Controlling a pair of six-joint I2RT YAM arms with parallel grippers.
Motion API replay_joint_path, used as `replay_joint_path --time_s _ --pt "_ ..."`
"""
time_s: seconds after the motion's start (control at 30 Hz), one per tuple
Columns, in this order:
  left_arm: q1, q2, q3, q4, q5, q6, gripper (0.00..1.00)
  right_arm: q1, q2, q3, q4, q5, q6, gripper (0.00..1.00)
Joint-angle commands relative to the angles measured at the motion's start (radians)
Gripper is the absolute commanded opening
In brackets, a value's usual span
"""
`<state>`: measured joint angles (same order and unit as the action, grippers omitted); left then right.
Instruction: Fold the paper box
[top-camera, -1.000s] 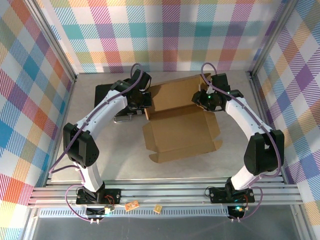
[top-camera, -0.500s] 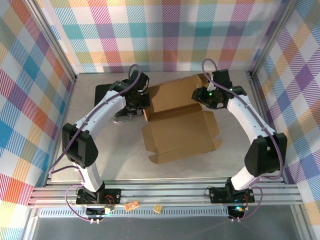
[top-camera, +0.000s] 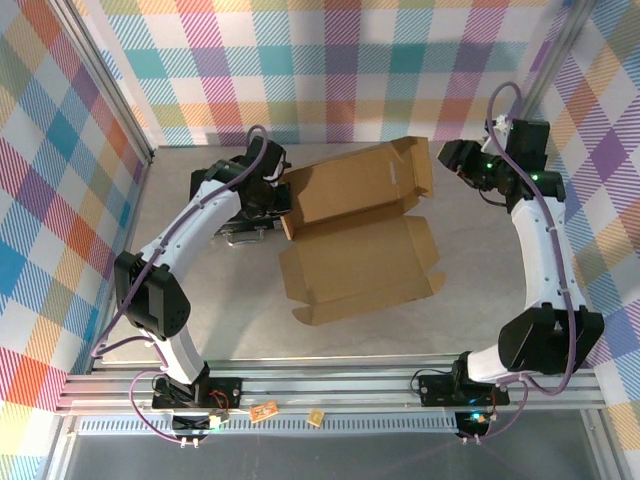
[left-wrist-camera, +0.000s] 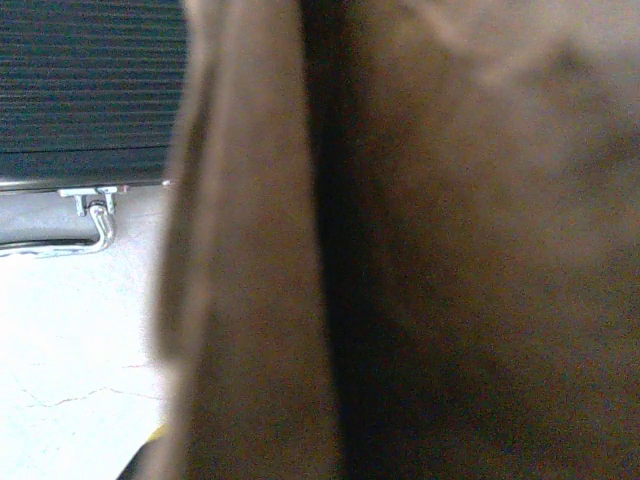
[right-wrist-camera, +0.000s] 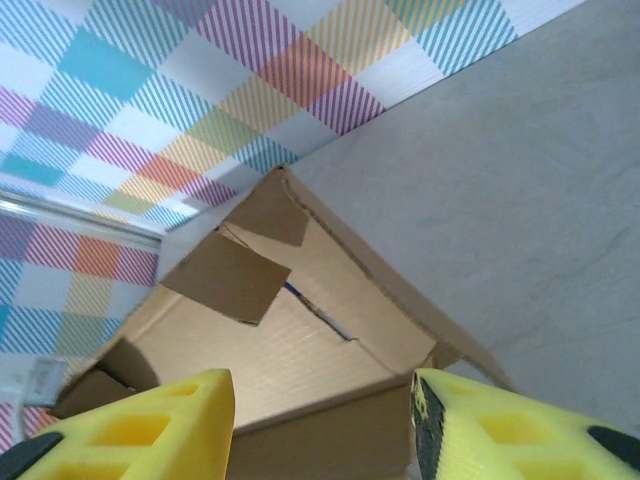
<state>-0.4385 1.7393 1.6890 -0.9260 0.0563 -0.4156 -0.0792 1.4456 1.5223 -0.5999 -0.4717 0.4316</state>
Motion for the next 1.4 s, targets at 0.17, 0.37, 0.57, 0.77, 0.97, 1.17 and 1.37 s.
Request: replay_joint_path --time_s 0.17,0.37,0.57,0.77,0.97,1.17,1.37 --pt "0.024 -0.027 0.027 -0.045 0.072 0.026 0.00 0.087 0.028 -0.036 0.016 0.086 -0.376 0.54" --pt "0.024 -0.021 0.033 -0.047 0.078 0.026 0.00 0.151 0.117 -0.013 -0.015 0.292 -0.438 0.50" --pt "0.024 -0.015 0.044 -0.056 0.081 0.028 0.00 0.176 0.112 -0.040 0.037 0.445 -0.443 0.49" --pt "0.030 -0.002 0.043 -0.055 0.105 0.023 0.00 0.181 0.106 -0.051 0.062 0.559 -0.421 0.49" --pt "0.046 0.006 0.041 -0.045 0.139 0.012 0.00 0.174 0.088 -0.013 0.047 0.456 -0.461 0.63" --pt "0.056 0.015 0.043 -0.034 0.158 0.011 0.00 0.181 0.195 0.069 -0.037 0.266 -0.465 0.51" --pt "0.066 0.015 0.041 -0.029 0.182 0.011 0.00 0.202 0.225 0.093 -0.044 0.346 -0.461 0.39"
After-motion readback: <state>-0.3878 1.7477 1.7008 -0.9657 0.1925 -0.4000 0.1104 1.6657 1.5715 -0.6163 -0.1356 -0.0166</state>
